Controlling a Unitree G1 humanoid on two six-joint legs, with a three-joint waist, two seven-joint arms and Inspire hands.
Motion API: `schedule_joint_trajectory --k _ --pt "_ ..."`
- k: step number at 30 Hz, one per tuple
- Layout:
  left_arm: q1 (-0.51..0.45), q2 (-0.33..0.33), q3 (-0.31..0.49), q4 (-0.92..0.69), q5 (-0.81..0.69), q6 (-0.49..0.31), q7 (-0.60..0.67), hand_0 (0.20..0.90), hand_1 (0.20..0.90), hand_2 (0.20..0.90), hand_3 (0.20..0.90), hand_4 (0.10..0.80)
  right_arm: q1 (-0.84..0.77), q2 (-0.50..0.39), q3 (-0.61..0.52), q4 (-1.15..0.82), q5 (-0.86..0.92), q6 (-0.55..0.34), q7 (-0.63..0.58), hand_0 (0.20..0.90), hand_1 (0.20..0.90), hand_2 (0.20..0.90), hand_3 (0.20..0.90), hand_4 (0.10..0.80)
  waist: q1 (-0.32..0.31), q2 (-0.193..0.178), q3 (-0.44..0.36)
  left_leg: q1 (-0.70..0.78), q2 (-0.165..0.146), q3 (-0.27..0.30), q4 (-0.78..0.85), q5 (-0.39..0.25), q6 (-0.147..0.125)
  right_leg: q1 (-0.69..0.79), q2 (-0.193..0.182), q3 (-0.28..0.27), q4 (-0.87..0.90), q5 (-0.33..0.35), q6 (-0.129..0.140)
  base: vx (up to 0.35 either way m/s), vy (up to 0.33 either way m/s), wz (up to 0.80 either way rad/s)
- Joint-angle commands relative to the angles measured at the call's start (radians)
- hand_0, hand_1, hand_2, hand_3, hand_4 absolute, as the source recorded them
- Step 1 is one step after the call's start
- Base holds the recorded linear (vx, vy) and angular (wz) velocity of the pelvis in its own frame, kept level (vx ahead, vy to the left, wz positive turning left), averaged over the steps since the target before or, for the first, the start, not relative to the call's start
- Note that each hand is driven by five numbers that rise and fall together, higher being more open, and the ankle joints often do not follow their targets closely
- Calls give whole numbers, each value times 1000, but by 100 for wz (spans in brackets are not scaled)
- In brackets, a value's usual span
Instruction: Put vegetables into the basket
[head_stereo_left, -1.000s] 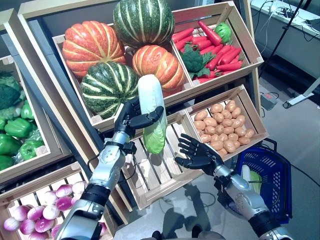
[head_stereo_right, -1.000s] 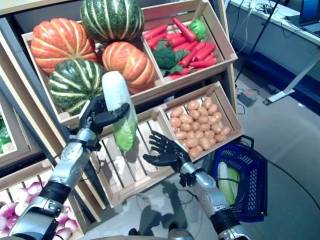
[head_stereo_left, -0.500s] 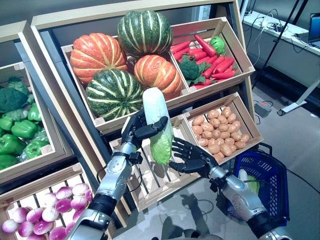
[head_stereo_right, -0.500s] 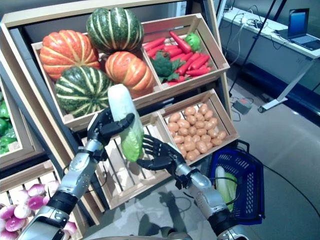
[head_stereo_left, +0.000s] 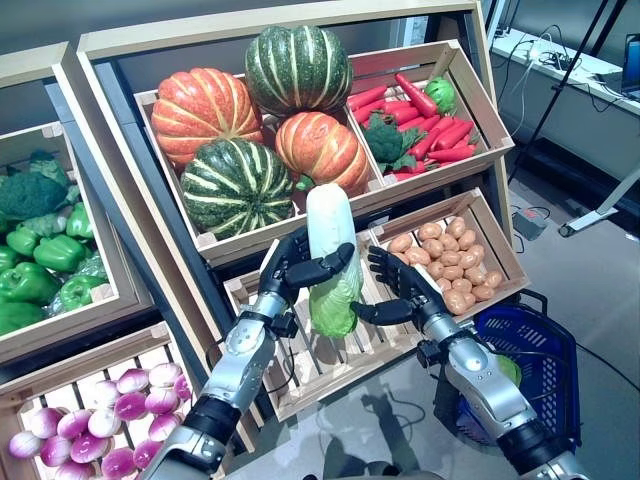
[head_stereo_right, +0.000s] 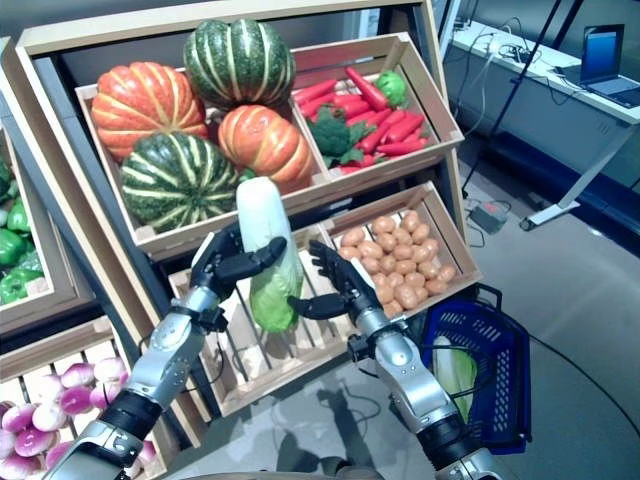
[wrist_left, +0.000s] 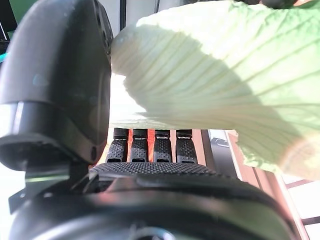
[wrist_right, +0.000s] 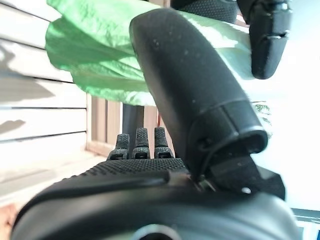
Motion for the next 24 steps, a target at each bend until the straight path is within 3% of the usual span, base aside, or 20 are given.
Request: schedule_joint_trajectory --k 1,15,24 --pt "-88 -22 9 -103 0 -132 -12 300 300 300 300 400 -102 25 -15 -74 -32 -94 -61 900 900 900 900 800 8 -1 -77 2 -40 -24 1 -100 23 15 19 -5 2 -45 -40 0 0 0" --pt "-99 -23 -15 -122 -42 -125 -81 300 300 300 300 400 -87 71 23 -14 294 -16 124 900 900 900 900 800 14 -9 -82 3 -37 -30 1 -101 18 19 17 -17 2 -47 -43 3 -5 2" --pt "-103 -40 -41 -105 -177 -76 -262 300 300 300 300 400 -97 95 29 43 399 -15 253 900 900 900 900 800 17 -10 -89 10 -35 -30 1 -103 17 25 17 -20 2 -48 -45 7 -6 4"
